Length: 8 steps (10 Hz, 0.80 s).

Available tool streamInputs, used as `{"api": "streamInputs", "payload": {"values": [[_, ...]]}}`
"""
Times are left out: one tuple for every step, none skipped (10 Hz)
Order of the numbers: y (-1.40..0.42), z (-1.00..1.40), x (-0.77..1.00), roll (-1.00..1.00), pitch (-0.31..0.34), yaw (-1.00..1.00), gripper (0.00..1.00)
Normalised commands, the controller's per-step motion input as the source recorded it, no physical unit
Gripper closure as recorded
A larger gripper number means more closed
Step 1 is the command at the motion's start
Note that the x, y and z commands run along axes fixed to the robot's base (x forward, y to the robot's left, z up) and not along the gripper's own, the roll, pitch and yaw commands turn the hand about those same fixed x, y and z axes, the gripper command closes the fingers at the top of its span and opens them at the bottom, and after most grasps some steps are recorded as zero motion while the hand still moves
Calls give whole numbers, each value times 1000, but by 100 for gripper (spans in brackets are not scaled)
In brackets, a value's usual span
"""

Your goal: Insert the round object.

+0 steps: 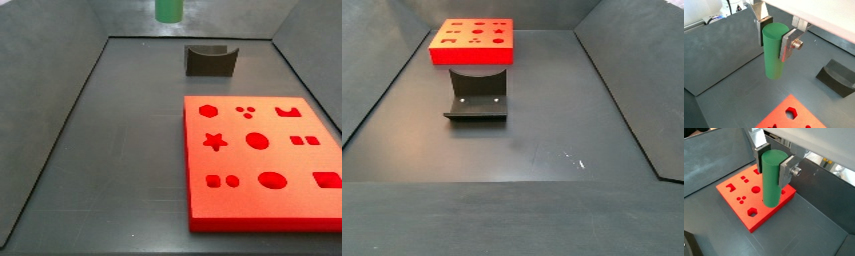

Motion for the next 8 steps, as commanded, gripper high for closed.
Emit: {"api": "streamInputs", "payload": {"values": [[-269, -46, 437, -66, -26, -134, 100], [-371, -209, 783, -41, -84, -194, 100], [-340, -254, 794, -31, -97, -206, 100], [-240, -314, 789, -31, -114, -251, 100], [-217, -306, 809, -40, -116, -246, 100], [-209, -334, 866, -31, -116, -203, 100], [-177, -411, 969, 0, -97, -143, 100], [-94, -317, 1000, 27, -24, -46, 100]]}}
